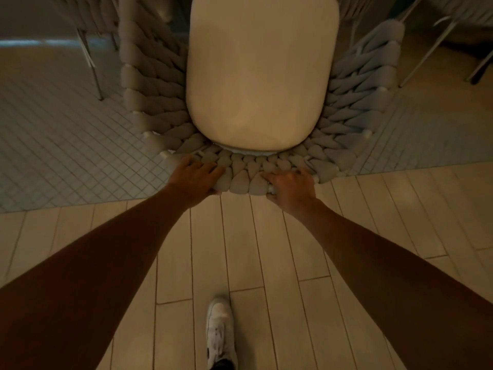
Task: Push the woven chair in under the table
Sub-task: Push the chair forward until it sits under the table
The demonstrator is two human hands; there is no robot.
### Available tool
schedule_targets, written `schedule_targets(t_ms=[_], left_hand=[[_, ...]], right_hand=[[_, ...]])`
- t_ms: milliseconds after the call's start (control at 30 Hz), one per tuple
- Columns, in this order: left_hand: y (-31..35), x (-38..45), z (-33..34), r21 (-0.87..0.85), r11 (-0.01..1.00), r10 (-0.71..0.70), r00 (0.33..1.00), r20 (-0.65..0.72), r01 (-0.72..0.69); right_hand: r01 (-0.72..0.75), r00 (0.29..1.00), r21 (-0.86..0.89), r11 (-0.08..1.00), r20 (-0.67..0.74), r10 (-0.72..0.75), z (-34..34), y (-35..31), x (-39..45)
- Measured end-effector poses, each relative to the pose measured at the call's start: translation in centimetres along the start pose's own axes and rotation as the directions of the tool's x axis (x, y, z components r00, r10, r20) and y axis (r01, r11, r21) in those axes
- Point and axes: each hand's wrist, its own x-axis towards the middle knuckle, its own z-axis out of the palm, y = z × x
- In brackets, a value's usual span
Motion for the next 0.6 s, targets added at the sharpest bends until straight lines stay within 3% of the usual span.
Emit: schedule_targets(t_ms=[200, 333, 600], left_hand=[[-3.6, 2.9, -3.3, -0.067, 0.998, 0.006, 0.997, 0.076, -0.001], [-5.1, 4.0, -4.7, 0.030, 0.997, -0.072, 0.993, 0.097, 0.069], [-6.1, 6.6, -6.1, 0.005, 0.996, -0.091, 0.992, 0.084, 0.091]], right_hand=[[0.011, 1.000, 0.017, 1.000, -0.021, -0.010, -2.5, 1.3, 2.3], [0.024, 1.000, 0.016, 1.000, -0.019, -0.023, -3.7, 2.2, 3.6], [0.046, 0.999, 0.025, 0.999, 0.017, -0.047, -6.3, 4.7, 6.3]])
